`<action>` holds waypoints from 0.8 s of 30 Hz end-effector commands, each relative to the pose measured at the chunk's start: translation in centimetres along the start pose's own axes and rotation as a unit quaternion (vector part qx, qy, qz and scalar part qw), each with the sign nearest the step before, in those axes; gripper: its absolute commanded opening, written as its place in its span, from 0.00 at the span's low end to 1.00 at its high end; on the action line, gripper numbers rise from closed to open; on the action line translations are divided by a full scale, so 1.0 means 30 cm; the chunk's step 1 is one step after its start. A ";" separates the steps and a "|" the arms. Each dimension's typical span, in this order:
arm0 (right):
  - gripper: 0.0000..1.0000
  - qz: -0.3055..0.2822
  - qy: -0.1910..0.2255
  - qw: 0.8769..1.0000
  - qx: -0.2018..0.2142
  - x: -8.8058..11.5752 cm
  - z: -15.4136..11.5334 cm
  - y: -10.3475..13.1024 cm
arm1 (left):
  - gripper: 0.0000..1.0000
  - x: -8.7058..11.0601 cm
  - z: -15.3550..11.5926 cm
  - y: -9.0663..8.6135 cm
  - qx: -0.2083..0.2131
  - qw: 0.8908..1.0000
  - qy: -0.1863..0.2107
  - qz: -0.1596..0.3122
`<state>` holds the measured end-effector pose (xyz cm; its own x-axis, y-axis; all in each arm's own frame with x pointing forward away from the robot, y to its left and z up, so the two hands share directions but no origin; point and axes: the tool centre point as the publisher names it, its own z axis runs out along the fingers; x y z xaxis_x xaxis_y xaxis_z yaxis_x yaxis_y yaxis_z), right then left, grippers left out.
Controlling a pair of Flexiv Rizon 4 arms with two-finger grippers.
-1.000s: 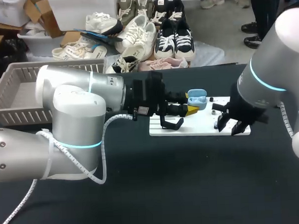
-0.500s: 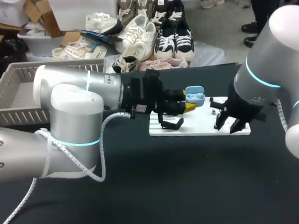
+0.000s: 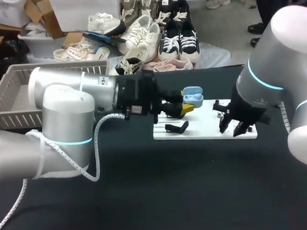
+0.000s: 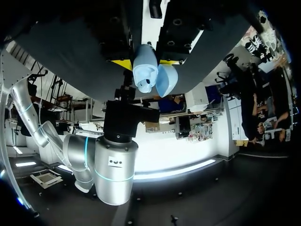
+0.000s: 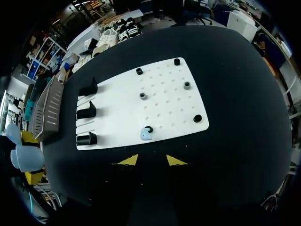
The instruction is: Pick up each earbud case from the left stands, insert the matching earbuds, close the lid, and place the case in the box.
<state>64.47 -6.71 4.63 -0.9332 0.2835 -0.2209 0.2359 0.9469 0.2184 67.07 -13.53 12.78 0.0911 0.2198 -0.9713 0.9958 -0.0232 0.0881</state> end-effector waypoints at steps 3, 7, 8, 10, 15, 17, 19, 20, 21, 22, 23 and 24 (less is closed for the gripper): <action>0.31 0.002 0.002 1.000 0.003 -0.011 0.012 0.005 | 0.00 0.008 -0.001 0.055 0.016 1.000 -0.005 -0.008; 0.31 0.002 0.001 1.000 0.007 -0.015 0.020 0.008 | 0.00 0.009 -0.003 0.057 0.017 1.000 -0.004 -0.008; 0.31 0.002 0.000 1.000 0.008 -0.016 0.022 0.009 | 0.00 0.009 -0.003 0.057 0.017 1.000 -0.004 -0.008; 0.31 0.001 -0.002 1.000 0.010 -0.017 0.026 0.012 | 0.00 0.009 -0.003 0.057 0.017 1.000 -0.004 -0.008; 0.33 0.006 -0.017 1.000 0.022 -0.027 0.038 0.017 | 0.00 0.009 -0.003 0.057 0.017 1.000 -0.004 -0.008; 0.33 0.015 -0.022 0.999 0.019 -0.032 0.040 0.015 | 0.00 0.009 -0.003 0.057 0.017 1.000 -0.004 -0.008; 0.33 0.023 -0.026 0.999 0.021 -0.035 0.042 0.012 | 0.00 0.009 -0.003 0.057 0.017 1.000 -0.004 -0.008; 0.33 0.028 -0.025 0.999 0.018 -0.036 0.044 0.011 | 0.00 0.009 -0.003 0.057 0.017 1.000 -0.004 -0.008; 0.34 0.033 -0.025 0.999 0.016 -0.038 0.047 0.009 | 0.00 0.009 -0.003 0.057 0.017 1.000 -0.004 -0.008; 0.34 0.035 -0.025 0.999 0.016 -0.038 0.049 0.009 | 0.00 0.009 -0.003 0.057 0.017 1.000 -0.004 -0.008; 0.34 0.042 -0.027 0.999 0.021 -0.038 0.055 0.009 | 0.00 0.009 -0.003 0.057 0.017 1.000 -0.004 -0.008; 0.33 0.043 -0.027 0.999 0.020 -0.037 0.056 0.010 | 0.00 0.009 -0.003 0.057 0.017 1.000 -0.004 -0.008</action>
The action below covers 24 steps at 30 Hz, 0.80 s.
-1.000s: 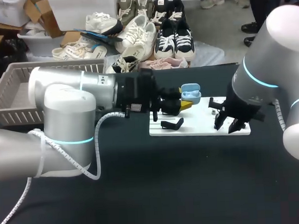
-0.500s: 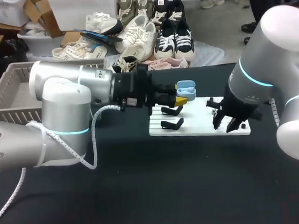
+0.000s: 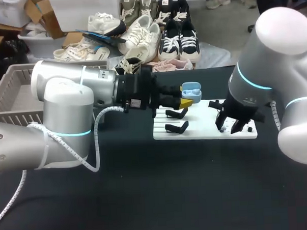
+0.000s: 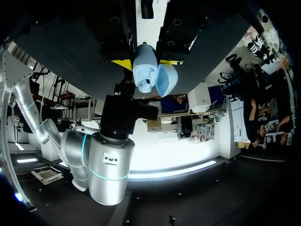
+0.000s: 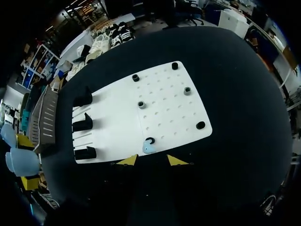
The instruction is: Pick up each earbud case from the left stands, insert the matching earbuds, close the lid, and place the case in the box.
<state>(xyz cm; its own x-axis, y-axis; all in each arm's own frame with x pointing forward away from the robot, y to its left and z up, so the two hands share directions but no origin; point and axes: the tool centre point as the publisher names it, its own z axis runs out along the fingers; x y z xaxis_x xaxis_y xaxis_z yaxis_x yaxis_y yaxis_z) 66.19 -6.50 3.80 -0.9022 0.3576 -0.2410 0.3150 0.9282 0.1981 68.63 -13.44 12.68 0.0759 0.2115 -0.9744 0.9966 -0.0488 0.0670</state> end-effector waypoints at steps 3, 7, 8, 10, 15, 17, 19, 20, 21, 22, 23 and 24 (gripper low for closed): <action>0.33 0.016 -0.012 1.000 -0.001 0.012 0.018 -0.002 | 0.00 0.001 0.000 0.006 0.002 1.000 0.000 0.000; 0.33 0.023 -0.014 1.000 -0.004 0.012 0.023 0.001 | 0.00 0.001 0.000 0.006 0.002 1.000 0.000 0.000; 0.33 0.024 -0.014 1.000 -0.004 0.011 0.024 0.004 | 0.00 0.001 0.000 0.006 0.002 1.000 0.000 0.000; 0.33 0.024 -0.015 1.000 -0.004 0.009 0.025 0.011 | 0.00 0.001 0.000 0.006 0.002 1.000 0.000 0.000; 0.33 0.028 -0.012 0.999 -0.008 0.003 0.030 0.016 | 0.00 0.001 0.000 0.006 0.002 1.000 0.000 0.000; 0.33 0.029 -0.012 0.999 -0.008 -0.001 0.031 0.017 | 0.00 0.001 0.000 0.006 0.002 1.000 0.000 0.000; 0.33 0.029 -0.013 0.999 -0.008 -0.005 0.031 0.018 | 0.00 0.001 0.000 0.006 0.002 1.000 0.000 0.000; 0.33 0.029 -0.013 0.999 -0.008 -0.007 0.032 0.018 | 0.00 0.001 0.000 0.006 0.002 1.000 0.000 0.000; 0.33 0.029 -0.014 0.999 -0.008 -0.009 0.032 0.018 | 0.00 0.001 0.000 0.006 0.002 1.000 0.000 0.000; 0.33 0.029 -0.014 0.999 -0.008 -0.012 0.032 0.018 | 0.00 0.001 0.000 0.006 0.002 1.000 0.000 0.000; 0.33 0.029 -0.014 0.999 -0.007 -0.014 0.033 0.018 | 0.00 0.001 0.000 0.006 0.002 1.000 0.000 0.000; 0.33 0.028 -0.014 0.999 -0.007 -0.015 0.033 0.019 | 0.00 0.001 0.000 0.006 0.002 1.000 0.000 0.000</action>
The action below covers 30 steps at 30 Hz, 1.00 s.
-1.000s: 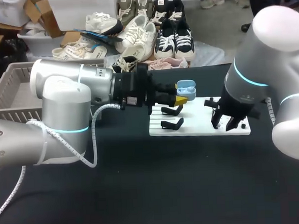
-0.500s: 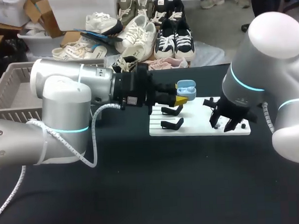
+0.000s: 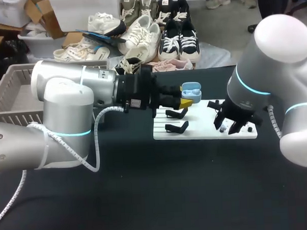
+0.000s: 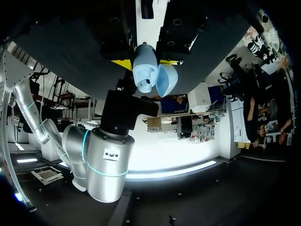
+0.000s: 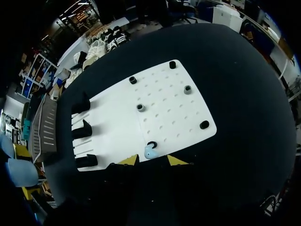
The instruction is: Pick up each earbud case from the left stands, insert the matching earbuds, close the lid, and place the case in the box.
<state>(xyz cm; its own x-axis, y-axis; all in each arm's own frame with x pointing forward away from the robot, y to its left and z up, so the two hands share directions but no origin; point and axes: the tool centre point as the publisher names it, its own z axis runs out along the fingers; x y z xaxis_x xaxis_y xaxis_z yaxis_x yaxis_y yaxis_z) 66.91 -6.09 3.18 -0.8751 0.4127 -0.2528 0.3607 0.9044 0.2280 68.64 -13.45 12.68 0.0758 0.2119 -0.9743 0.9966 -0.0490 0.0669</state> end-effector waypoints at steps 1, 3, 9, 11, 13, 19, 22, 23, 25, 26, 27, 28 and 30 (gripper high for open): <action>0.33 0.000 -0.001 1.000 0.001 -0.005 0.006 0.004 | 0.00 0.001 -0.001 0.005 0.002 1.000 0.000 0.000; 0.33 -0.001 -0.001 1.000 0.001 -0.007 0.007 0.006 | 0.00 0.001 -0.001 0.005 0.002 1.000 0.000 0.000; 0.33 -0.001 -0.001 1.000 0.001 -0.013 0.012 0.007 | 0.00 0.001 -0.001 0.005 0.002 1.000 0.000 0.000; 0.33 0.000 0.000 1.000 0.002 -0.014 0.015 0.004 | 0.00 0.001 -0.001 0.005 0.002 1.000 0.000 0.000; 0.33 0.001 0.000 1.000 0.002 -0.014 0.016 0.002 | 0.00 0.001 -0.001 0.005 0.002 1.000 0.000 0.000; 0.33 0.000 0.002 1.000 0.003 -0.013 0.021 0.002 | 0.00 0.001 -0.001 0.005 0.002 1.000 0.000 0.000; 0.32 -0.001 0.003 1.000 0.004 -0.013 0.022 0.003 | 0.00 0.001 -0.001 0.005 0.002 1.000 0.000 0.000; 0.31 -0.002 0.003 1.000 0.004 -0.013 0.023 0.004 | 0.00 0.001 -0.001 0.005 0.002 1.000 0.000 0.000; 0.31 -0.002 0.004 1.000 0.004 -0.012 0.026 0.004 | 0.00 0.001 -0.001 0.005 0.002 1.000 0.000 0.000; 0.31 -0.002 0.004 1.000 0.004 -0.012 0.027 0.005 | 0.00 0.001 -0.001 0.005 0.002 1.000 0.000 0.000; 0.30 -0.003 0.004 1.000 0.005 -0.011 0.027 0.006 | 0.00 0.001 -0.001 0.005 0.002 1.000 0.000 0.000; 0.30 -0.003 0.005 1.000 0.005 -0.011 0.027 0.005 | 0.00 0.001 -0.001 0.005 0.002 1.000 0.000 0.000; 0.30 -0.002 0.005 1.000 0.005 -0.011 0.030 0.005 | 0.00 0.001 -0.001 0.005 0.002 1.000 0.000 0.000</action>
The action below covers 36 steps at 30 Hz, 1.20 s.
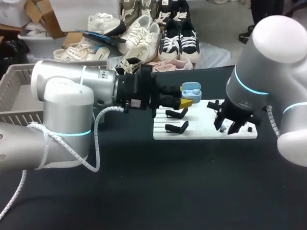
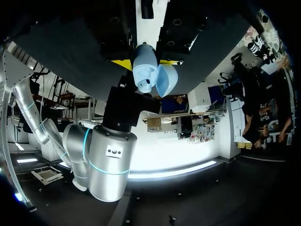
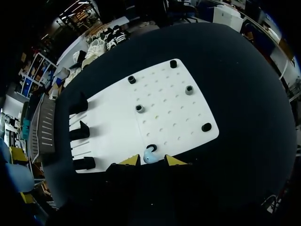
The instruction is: Pick up each earbud case from the left stands, insert the matching earbuds, close the lid, and place the case in the box.
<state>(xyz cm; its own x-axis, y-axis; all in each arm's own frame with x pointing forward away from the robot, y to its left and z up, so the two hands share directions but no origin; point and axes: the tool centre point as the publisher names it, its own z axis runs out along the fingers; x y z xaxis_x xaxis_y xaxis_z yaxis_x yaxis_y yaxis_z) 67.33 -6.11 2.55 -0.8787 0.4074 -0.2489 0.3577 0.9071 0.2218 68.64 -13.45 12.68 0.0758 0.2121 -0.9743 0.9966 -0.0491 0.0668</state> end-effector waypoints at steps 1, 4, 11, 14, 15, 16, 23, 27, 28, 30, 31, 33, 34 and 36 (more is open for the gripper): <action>0.29 0.001 0.003 1.000 0.003 -0.004 0.008 0.005 | 0.00 0.001 -0.001 0.005 0.002 1.000 0.000 0.000; 0.29 0.001 0.004 1.000 0.003 -0.004 0.008 0.004 | 0.00 0.001 -0.001 0.005 0.002 1.000 0.000 0.000; 0.25 0.000 0.005 1.000 0.003 -0.004 0.013 0.009 | 0.00 0.001 -0.001 0.005 0.002 1.000 0.000 0.000; 0.23 0.000 0.005 1.000 0.004 -0.004 0.013 0.011 | 0.00 0.001 -0.001 0.005 0.002 1.000 0.000 0.000; 0.22 0.000 0.005 1.000 0.005 -0.004 0.013 0.011 | 0.00 0.001 -0.001 0.005 0.002 1.000 0.000 0.000; 0.21 0.000 0.005 1.000 0.005 -0.004 0.014 0.011 | 0.00 0.001 -0.001 0.005 0.002 1.000 0.000 0.000; 0.18 0.002 0.008 1.000 0.008 -0.002 0.022 0.008 | 0.00 0.001 -0.001 0.005 0.002 1.000 0.000 0.000; 0.15 0.003 0.009 1.000 0.008 -0.004 0.024 0.007 | 0.00 0.001 -0.001 0.005 0.002 1.000 0.000 0.000; 0.15 0.003 0.009 1.000 0.008 -0.005 0.024 0.007 | 0.00 0.001 -0.001 0.005 0.002 1.000 0.000 0.000; 0.11 0.003 0.009 1.000 0.008 -0.005 0.024 0.007 | 0.00 0.001 -0.001 0.005 0.002 1.000 0.000 0.000; 0.09 0.003 0.009 1.000 0.009 -0.006 0.024 0.008 | 0.00 0.001 -0.001 0.005 0.002 1.000 0.000 0.000; 0.04 0.003 0.009 1.000 0.008 -0.009 0.023 0.009 | 0.00 0.001 -0.001 0.005 0.002 1.000 0.000 0.000; 0.00 0.003 0.008 1.000 0.007 -0.009 0.021 0.009 | 0.00 0.001 -0.001 0.005 0.002 1.000 0.000 0.000; 0.00 0.003 0.008 1.000 0.006 -0.010 0.017 0.009 | 0.00 0.001 -0.001 0.005 0.002 1.000 0.000 0.000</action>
<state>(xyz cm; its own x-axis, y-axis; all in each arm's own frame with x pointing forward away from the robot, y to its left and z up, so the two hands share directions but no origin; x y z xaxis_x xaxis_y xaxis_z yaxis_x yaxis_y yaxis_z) 67.69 -5.97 2.19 -0.8802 0.4123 -0.2350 0.3674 0.9054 0.2126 68.64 -13.45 12.68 0.0757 0.2121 -0.9743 0.9966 -0.0491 0.0668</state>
